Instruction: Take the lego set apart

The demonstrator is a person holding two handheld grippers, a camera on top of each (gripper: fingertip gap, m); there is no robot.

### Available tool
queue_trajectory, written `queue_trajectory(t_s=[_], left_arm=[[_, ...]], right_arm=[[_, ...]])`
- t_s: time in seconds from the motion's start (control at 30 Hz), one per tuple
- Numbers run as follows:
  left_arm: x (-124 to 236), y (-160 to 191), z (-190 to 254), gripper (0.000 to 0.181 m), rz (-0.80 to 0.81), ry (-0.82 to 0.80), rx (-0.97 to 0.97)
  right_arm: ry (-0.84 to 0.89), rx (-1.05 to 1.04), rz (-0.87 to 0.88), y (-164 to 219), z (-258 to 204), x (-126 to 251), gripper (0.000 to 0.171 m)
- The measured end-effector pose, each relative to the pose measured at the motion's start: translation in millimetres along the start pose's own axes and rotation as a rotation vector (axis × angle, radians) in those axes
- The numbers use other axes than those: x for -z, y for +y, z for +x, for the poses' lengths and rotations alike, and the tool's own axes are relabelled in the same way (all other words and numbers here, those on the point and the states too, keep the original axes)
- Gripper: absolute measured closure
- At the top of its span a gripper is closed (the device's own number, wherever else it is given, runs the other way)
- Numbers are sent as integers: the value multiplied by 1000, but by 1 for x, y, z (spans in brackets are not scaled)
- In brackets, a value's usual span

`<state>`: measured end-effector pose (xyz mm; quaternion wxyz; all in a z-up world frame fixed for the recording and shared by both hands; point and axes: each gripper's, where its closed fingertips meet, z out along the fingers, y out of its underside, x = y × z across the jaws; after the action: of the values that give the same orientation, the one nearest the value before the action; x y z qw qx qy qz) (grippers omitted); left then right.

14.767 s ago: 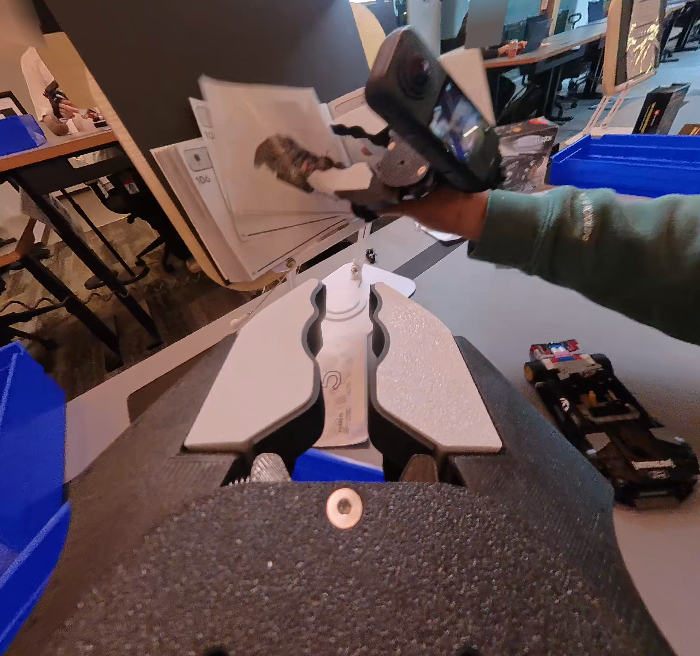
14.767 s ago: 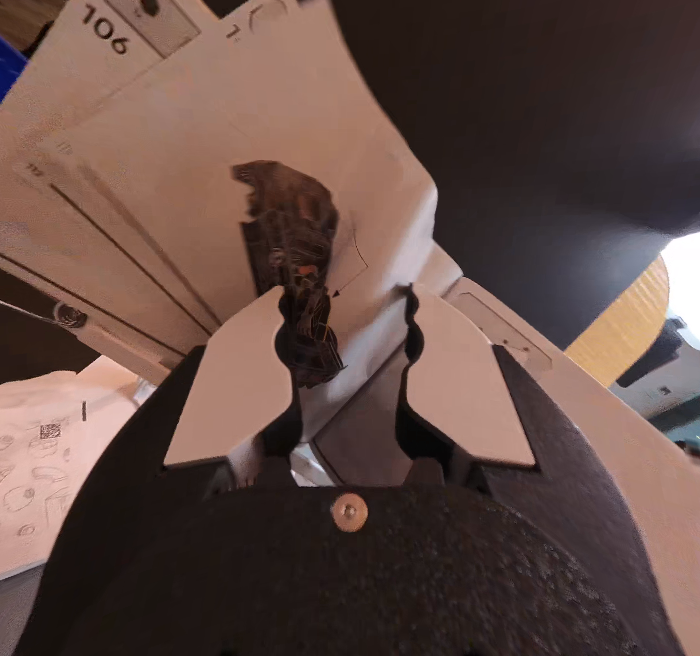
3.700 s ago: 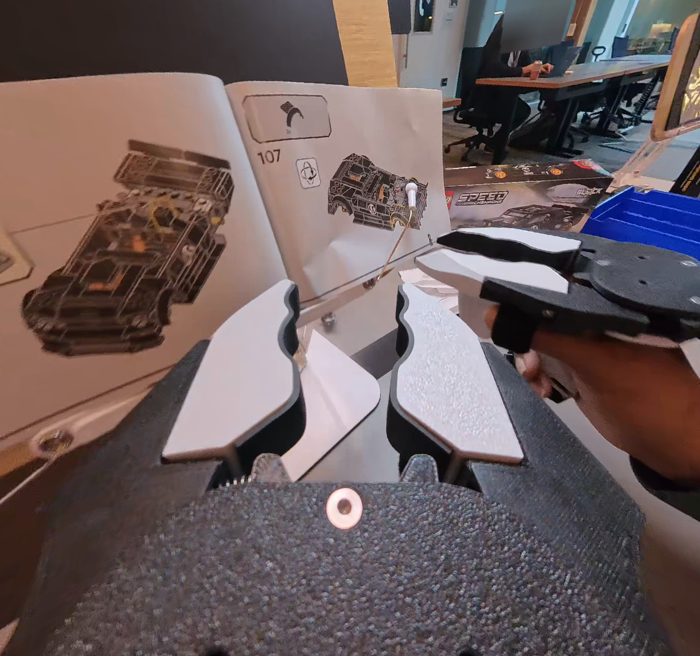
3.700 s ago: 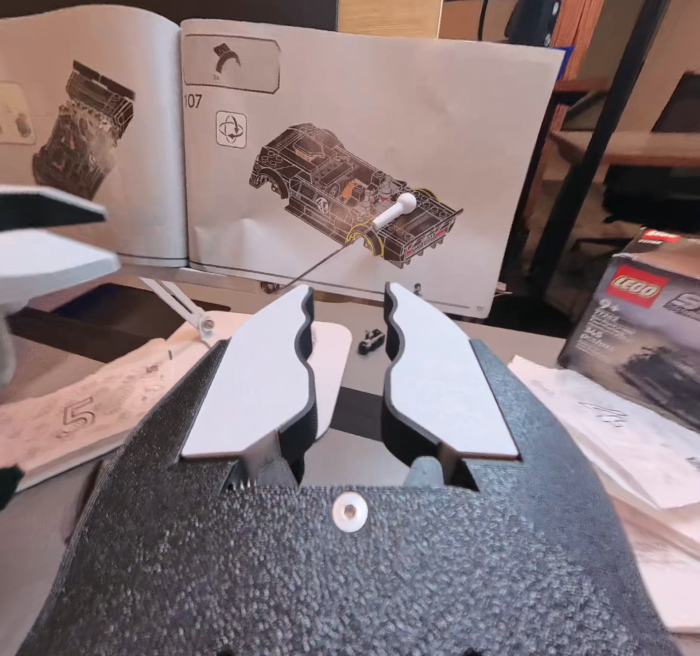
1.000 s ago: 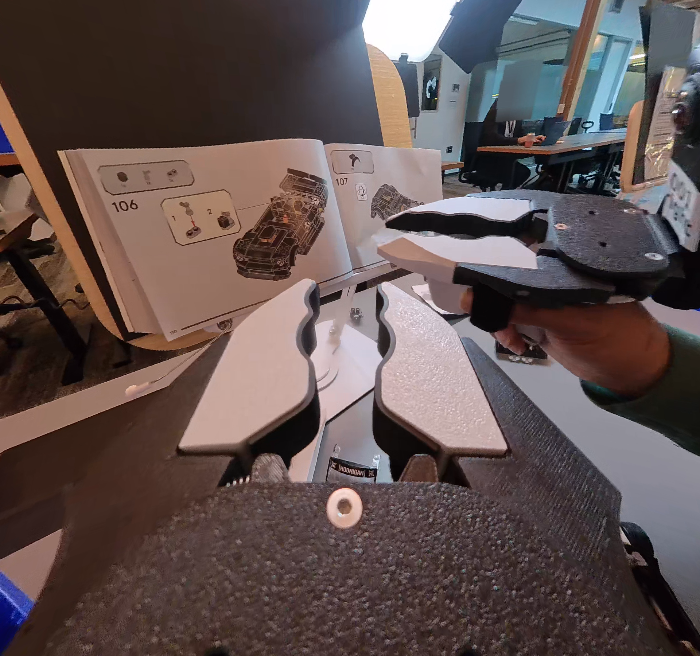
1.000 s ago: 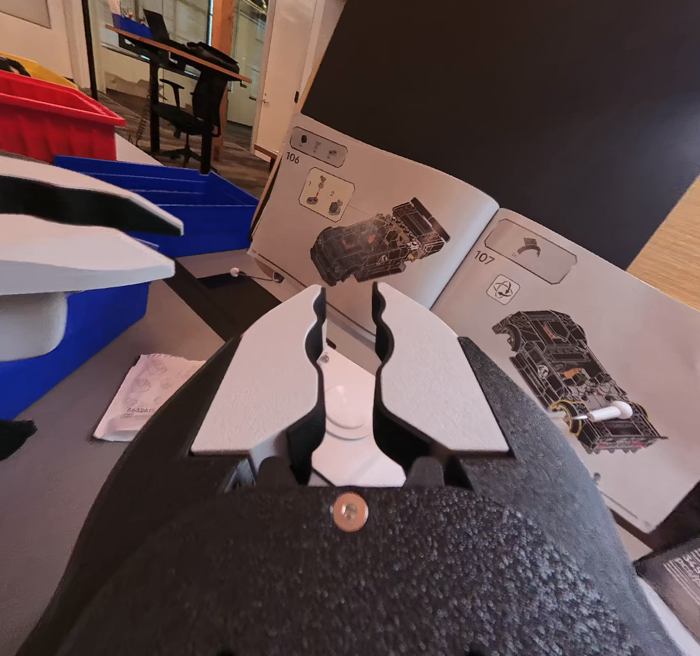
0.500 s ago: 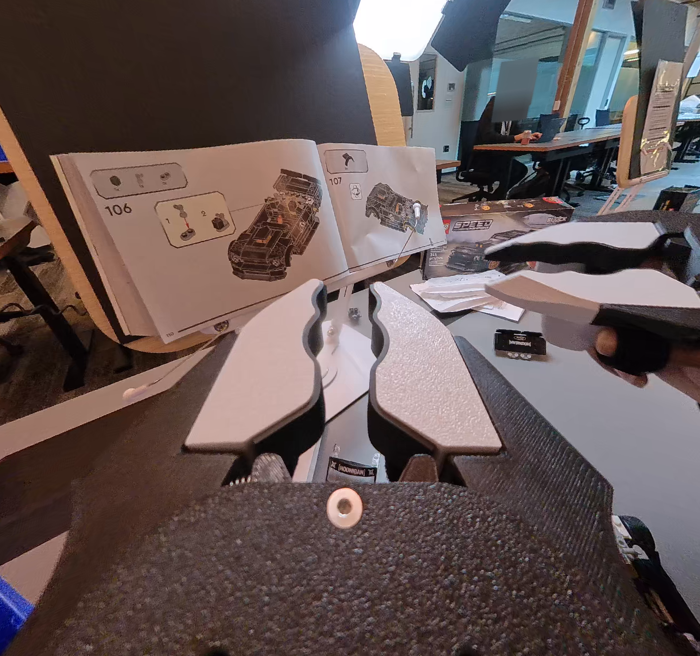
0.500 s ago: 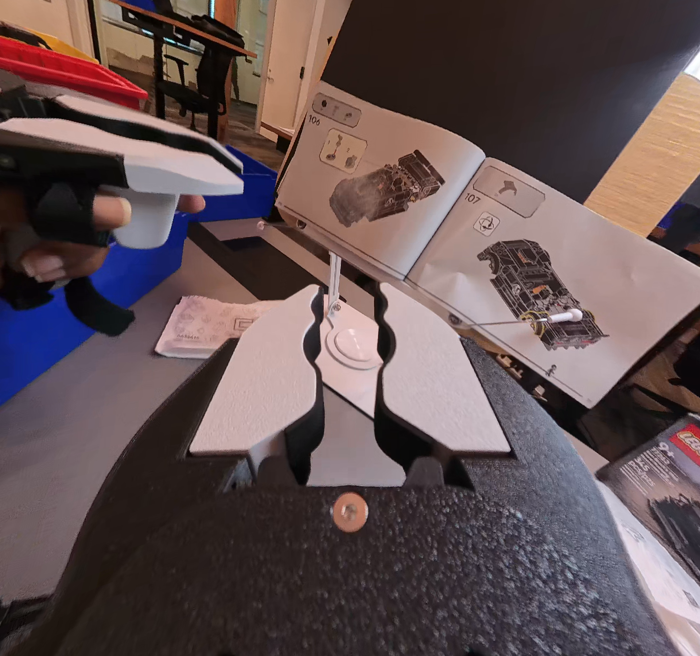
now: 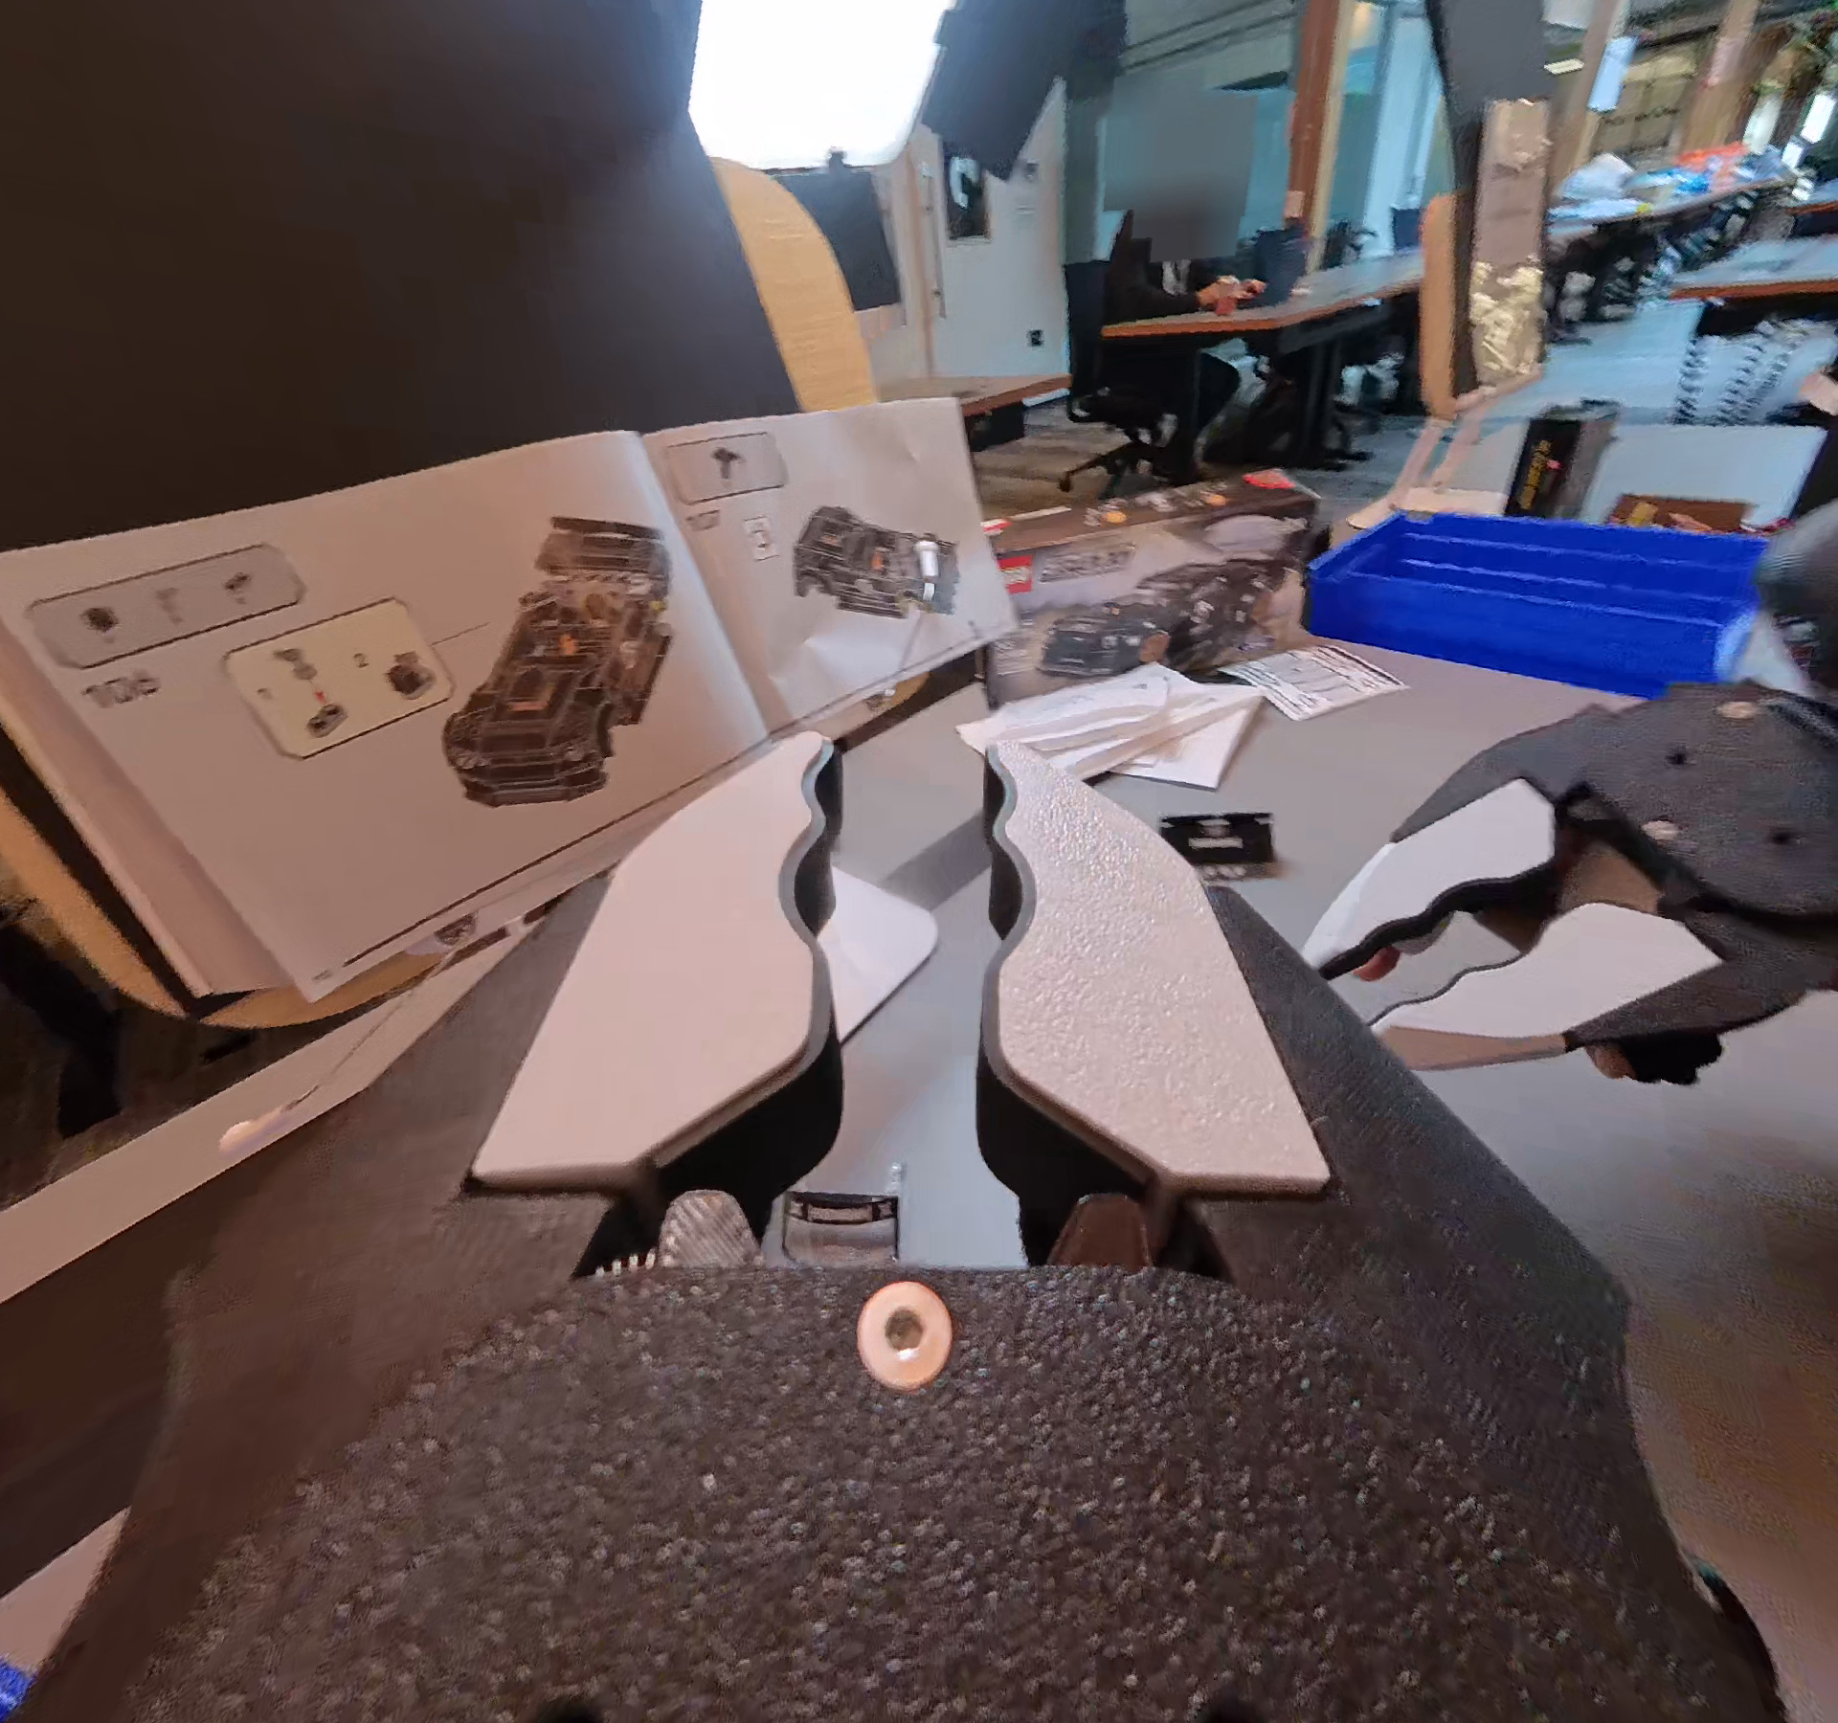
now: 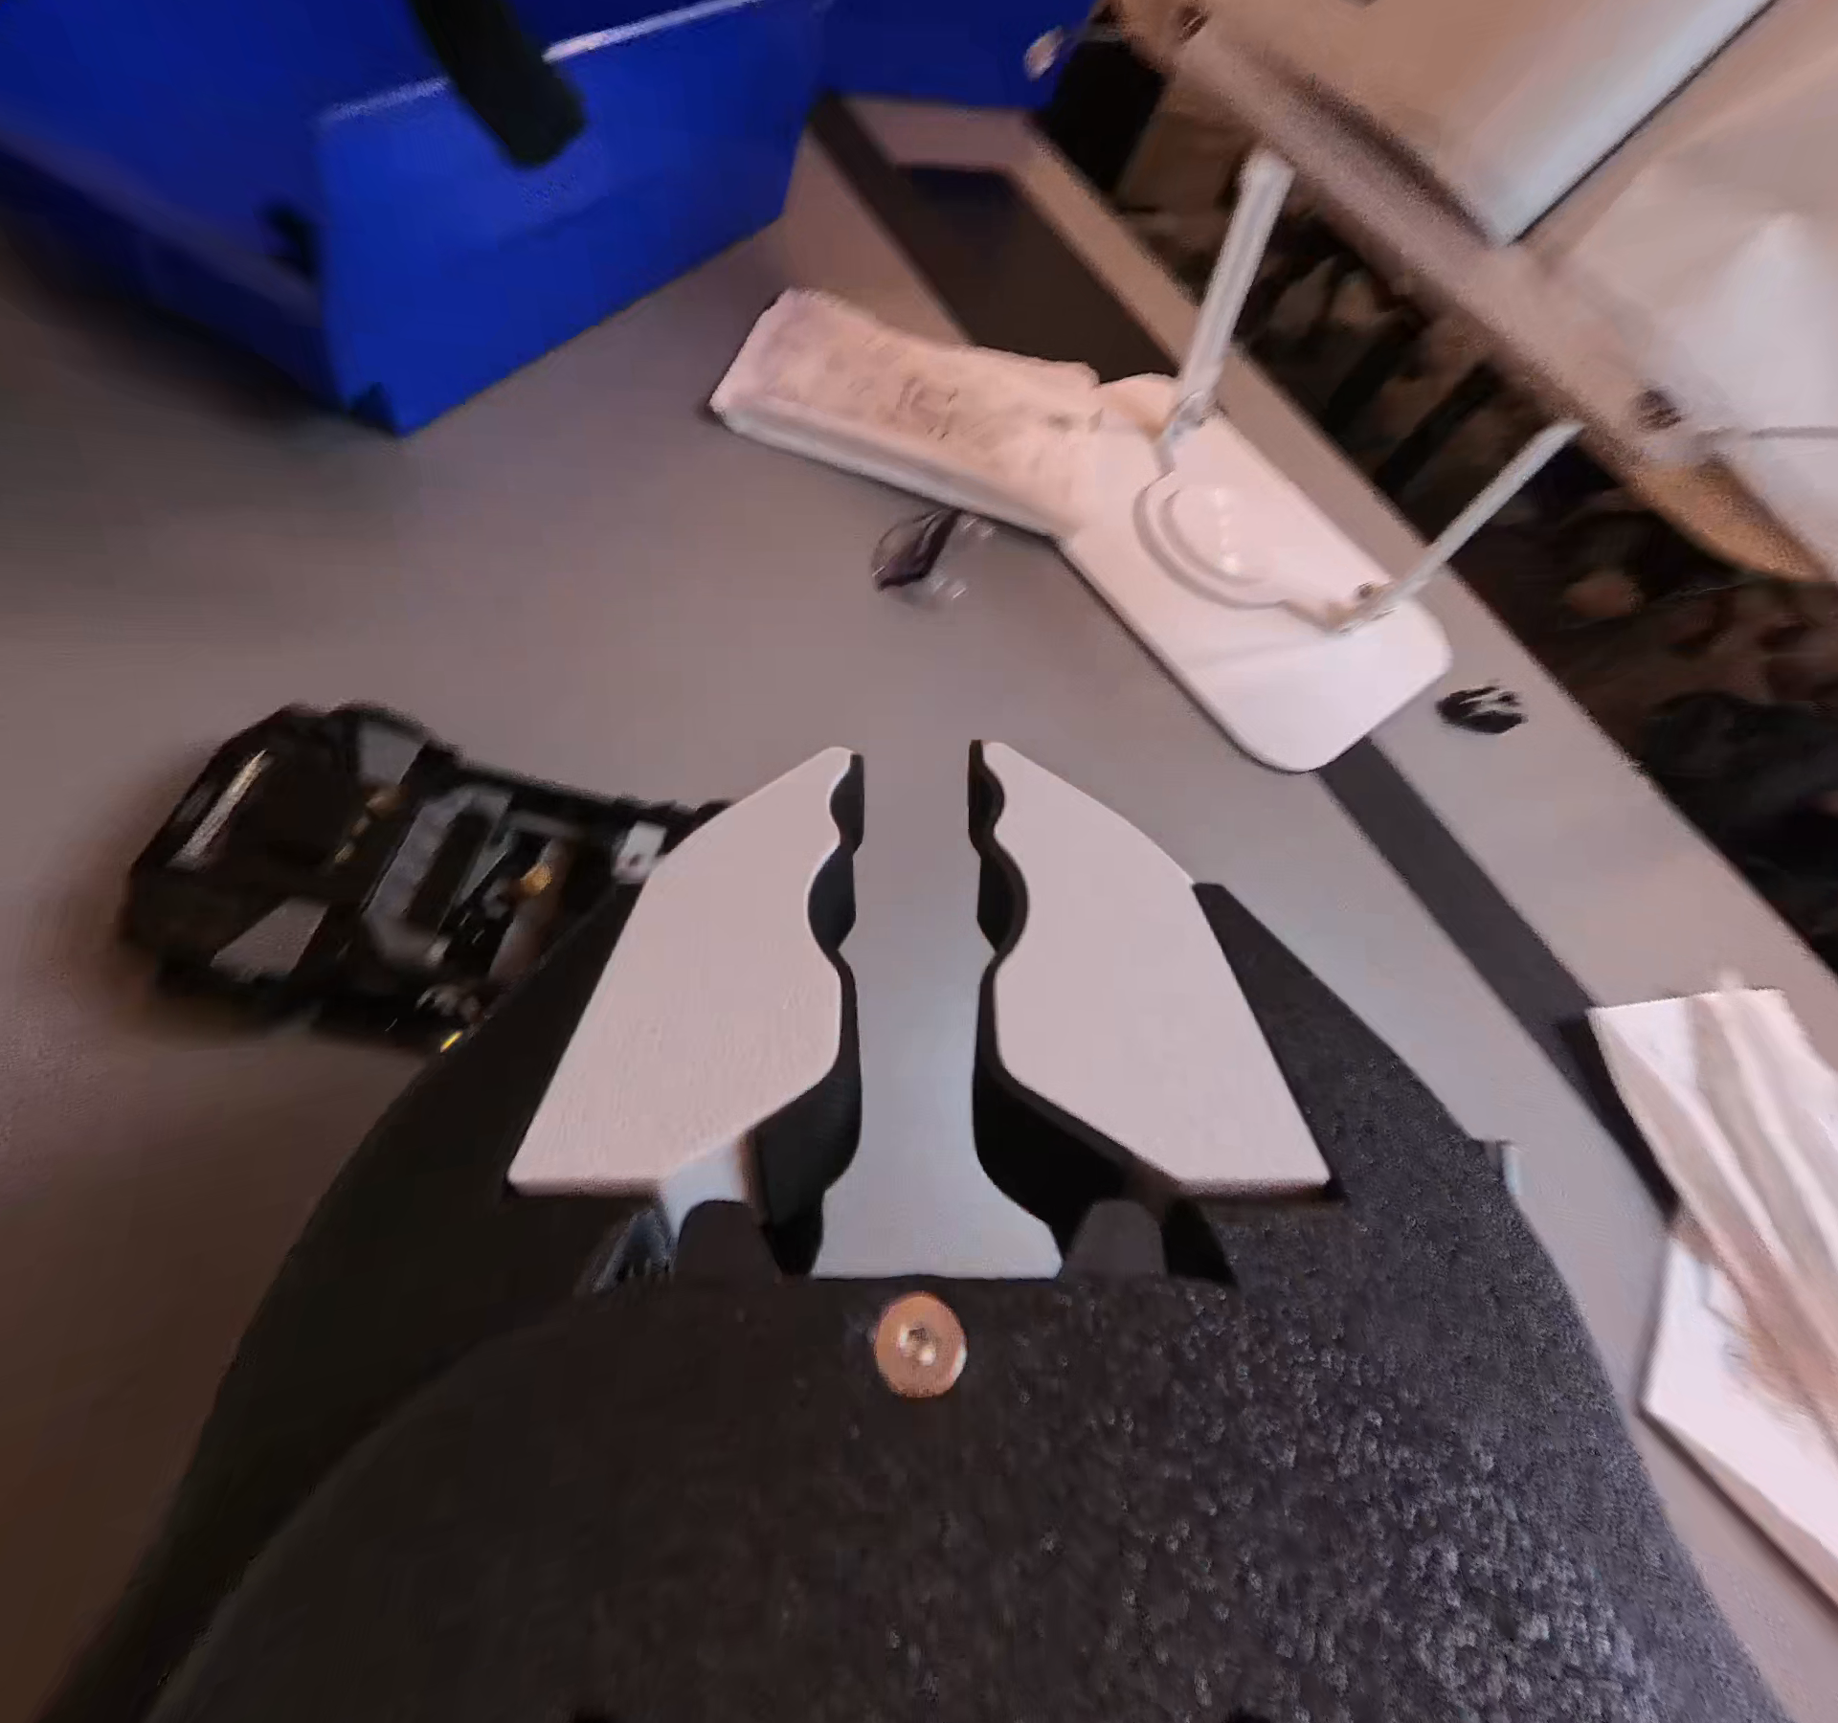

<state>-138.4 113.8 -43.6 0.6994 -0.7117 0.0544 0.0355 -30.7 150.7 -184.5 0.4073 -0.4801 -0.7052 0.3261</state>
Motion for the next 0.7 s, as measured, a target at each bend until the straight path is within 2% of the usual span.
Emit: queue_trajectory(t_s=[0.13,0.23,0.3,0.5,0.57,0.7], left_arm=[[4,6,39,144,-81,133,-17],[12,26,74,140,-157,239,-19],[19,54,100,134,-256,313,-12],[58,176,155,102,-654,418,-39],[66,194,165,96,-711,435,-13],[67,208,168,90,-752,412,-46]], right_arm=[[-134,26,-90,32,-30,7,150],[-203,20,-96,40,-47,9,151],[-245,14,-87,42,-55,9,153],[-342,55,-124,49,-66,0,164],[-382,70,-154,53,-67,-3,164],[-477,113,-211,57,-72,-8,163]])
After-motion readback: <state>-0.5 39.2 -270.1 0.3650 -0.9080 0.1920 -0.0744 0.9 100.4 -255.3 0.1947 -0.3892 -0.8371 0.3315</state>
